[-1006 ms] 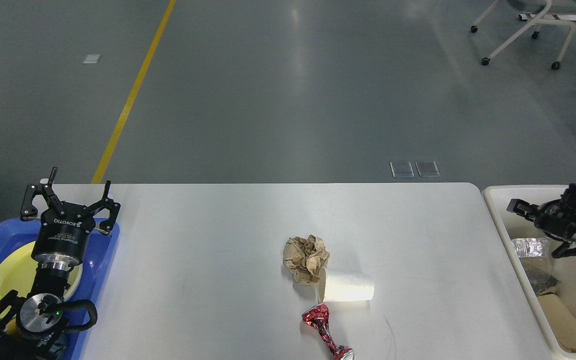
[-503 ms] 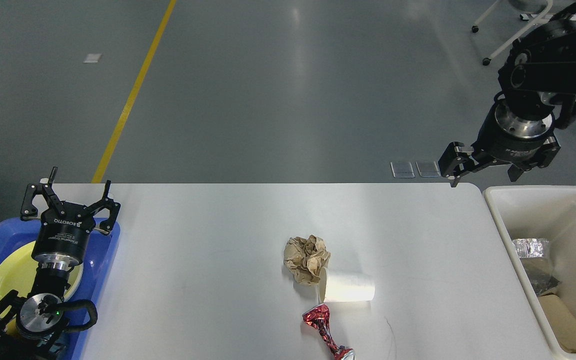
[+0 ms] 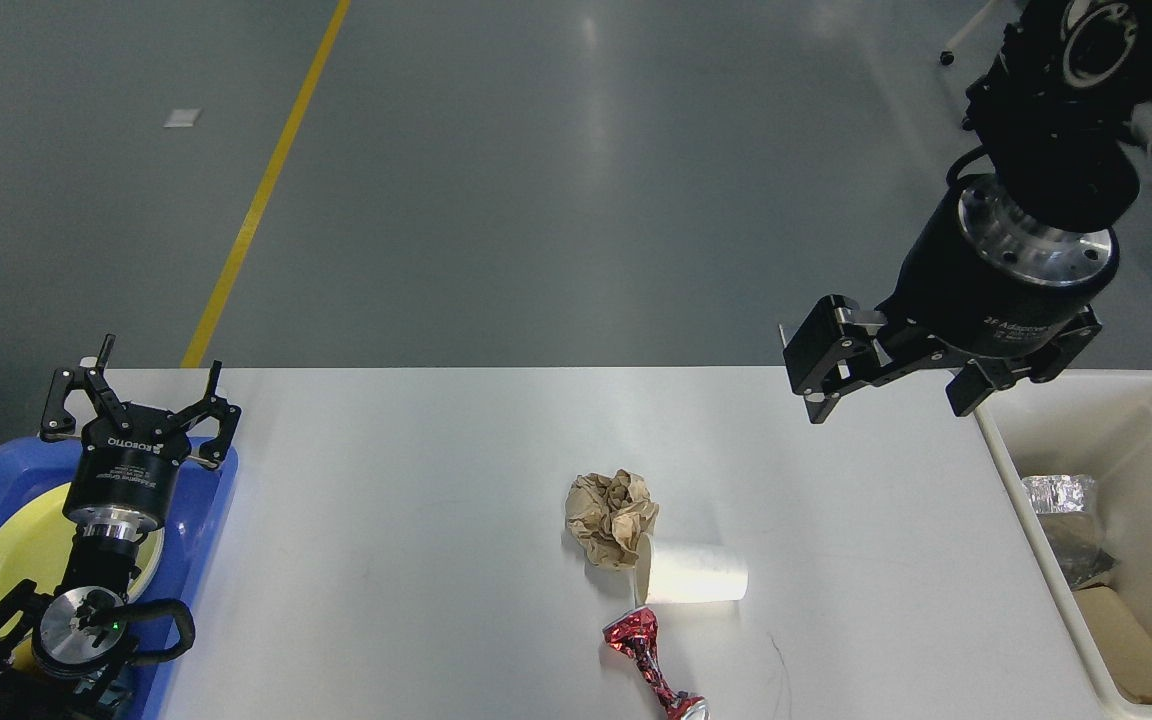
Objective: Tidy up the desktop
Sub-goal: 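Raise the right gripper out of the bin toward the second white cup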
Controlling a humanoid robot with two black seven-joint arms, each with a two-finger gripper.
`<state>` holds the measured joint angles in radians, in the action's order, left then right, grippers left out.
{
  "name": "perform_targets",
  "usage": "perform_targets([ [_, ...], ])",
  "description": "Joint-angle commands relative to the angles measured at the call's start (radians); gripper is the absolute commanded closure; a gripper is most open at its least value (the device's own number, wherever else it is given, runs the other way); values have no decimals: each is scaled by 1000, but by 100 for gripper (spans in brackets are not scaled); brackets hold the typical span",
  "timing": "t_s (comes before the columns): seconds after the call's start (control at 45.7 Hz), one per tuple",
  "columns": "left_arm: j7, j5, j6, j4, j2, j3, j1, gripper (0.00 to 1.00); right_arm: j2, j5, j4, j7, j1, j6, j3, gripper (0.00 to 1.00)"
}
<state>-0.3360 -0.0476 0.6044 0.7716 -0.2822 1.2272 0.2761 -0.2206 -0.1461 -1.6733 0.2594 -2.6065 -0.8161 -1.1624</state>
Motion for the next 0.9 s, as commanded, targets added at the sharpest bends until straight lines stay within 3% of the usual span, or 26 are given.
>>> perform_targets([
  [0.0, 0, 0, 0, 0, 0, 0, 0, 4, 26, -7, 3, 0, 34, 0, 0, 0],
  [0.35, 0, 0, 0, 0, 0, 0, 0, 4, 70, -20, 21, 0, 106, 26, 9, 0],
  [0.59, 0, 0, 0, 1, 0, 0, 0, 4, 70, -190, 29, 7, 134, 179, -6, 0],
  [0.656, 0, 0, 0, 2, 0, 0, 0, 4, 73, -286, 40, 36, 161, 234, -8, 0],
  [0.722, 0, 0, 0, 1, 0, 0, 0, 4, 75, -421, 40, 96, 180, 296, 0, 0],
  [0.809, 0, 0, 0, 1, 0, 0, 0, 4, 86, -657, 40, 188, 236, 399, 7, 10],
  [0.875, 0, 0, 0, 0, 0, 0, 0, 4, 105, -802, 38, 219, 285, 513, 17, 10],
])
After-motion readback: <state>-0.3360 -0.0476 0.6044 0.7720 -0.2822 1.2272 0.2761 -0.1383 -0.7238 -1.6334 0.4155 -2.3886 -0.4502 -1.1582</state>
